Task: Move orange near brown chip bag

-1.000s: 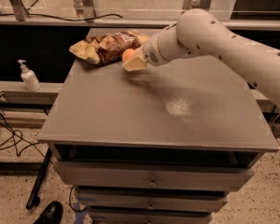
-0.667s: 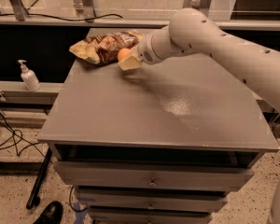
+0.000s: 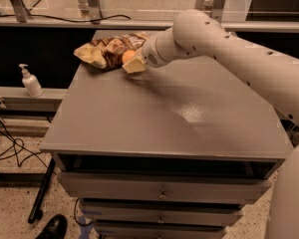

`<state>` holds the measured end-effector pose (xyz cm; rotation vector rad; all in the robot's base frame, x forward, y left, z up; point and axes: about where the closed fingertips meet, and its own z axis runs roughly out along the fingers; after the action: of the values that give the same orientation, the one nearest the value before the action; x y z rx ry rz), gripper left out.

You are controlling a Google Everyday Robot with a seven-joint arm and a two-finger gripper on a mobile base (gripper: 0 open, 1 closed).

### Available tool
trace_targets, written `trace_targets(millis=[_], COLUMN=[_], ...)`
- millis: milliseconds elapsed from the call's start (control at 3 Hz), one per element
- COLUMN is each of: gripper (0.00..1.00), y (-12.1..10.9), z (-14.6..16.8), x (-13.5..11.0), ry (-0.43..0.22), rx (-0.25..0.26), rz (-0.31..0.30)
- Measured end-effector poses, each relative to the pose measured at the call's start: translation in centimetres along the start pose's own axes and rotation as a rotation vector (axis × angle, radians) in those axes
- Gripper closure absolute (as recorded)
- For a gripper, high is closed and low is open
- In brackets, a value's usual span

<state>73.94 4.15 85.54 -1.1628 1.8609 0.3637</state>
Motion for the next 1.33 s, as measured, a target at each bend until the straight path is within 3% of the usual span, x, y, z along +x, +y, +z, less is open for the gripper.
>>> trace_targets(millis=[333, 667, 1000, 1333], gripper=[0.14, 0.00, 0.00, 0.00], y=[-0.3, -0.5, -0.7, -2.0], z=[0.4, 0.6, 0.5, -2.1], x=[0.1, 0.2, 0.2, 1.1], ry=[-0.001, -0.002, -0.003, -0.022], rx=[0.008, 0.013, 0.014, 0.009], rz=[-0.001, -0.006, -0.008, 0.024])
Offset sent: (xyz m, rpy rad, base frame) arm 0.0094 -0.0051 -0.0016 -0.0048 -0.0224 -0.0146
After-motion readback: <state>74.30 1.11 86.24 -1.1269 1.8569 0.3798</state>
